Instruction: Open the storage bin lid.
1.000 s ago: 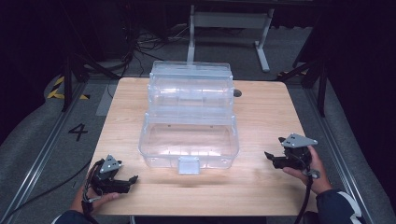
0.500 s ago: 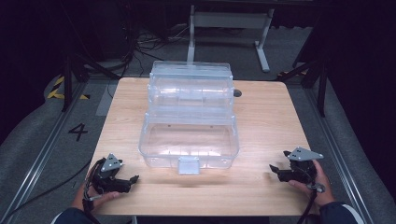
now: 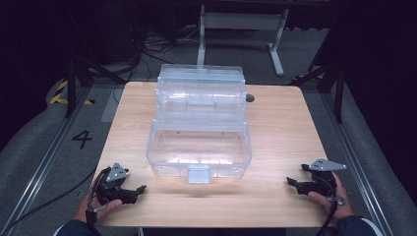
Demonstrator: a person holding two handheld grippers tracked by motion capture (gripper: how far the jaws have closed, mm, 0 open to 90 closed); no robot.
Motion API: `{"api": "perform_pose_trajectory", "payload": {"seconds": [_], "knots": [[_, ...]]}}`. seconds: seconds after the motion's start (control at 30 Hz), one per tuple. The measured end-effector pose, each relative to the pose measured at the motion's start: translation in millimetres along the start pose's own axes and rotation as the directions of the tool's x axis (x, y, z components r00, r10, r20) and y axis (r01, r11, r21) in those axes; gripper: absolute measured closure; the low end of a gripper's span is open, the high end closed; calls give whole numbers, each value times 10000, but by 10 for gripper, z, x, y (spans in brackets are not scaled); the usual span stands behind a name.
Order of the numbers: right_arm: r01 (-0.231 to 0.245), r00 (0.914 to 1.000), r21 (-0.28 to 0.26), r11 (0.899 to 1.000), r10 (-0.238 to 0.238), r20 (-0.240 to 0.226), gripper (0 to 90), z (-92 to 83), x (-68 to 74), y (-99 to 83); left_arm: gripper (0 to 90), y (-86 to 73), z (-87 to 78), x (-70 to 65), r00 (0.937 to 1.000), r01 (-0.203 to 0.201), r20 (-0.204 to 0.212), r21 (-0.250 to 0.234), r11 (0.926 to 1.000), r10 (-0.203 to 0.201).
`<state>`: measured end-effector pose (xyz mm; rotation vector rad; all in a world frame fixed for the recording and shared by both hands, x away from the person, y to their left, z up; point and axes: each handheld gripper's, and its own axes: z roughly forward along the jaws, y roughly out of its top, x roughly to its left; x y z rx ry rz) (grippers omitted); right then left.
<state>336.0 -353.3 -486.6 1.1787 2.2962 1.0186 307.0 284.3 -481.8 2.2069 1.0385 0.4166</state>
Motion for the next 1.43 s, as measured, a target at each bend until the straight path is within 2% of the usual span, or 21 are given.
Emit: {"api": "perform_pose_trajectory", "payload": {"seconds": [0.63,0.83,0.9,1.03,1.13,1.43], "knots": [[-24,10000,24,10000,24,28,156,10,-2,6,87,7,13,0,9999,62,100,33,10000,-62],[-25,10000,25,10000,25,28,156,10,-2,7,85,9,12,7,10000,-45,76,41,10000,45],[-49,10000,14,10000,49,22,155,11,-1,8,85,7,14,0,9999,66,103,31,10000,-67],[-33,10000,18,10000,33,22,154,13,-3,9,81,13,9,12,10000,-87,49,99,9999,86],[-21,10000,16,10000,21,17,154,15,-5,9,76,10,14,0,9998,135,168,146,9998,-138],[-24,10000,18,10000,24,17,154,14,-4,9,62,16,18,13,10000,-2,64,147,9999,1]]}}
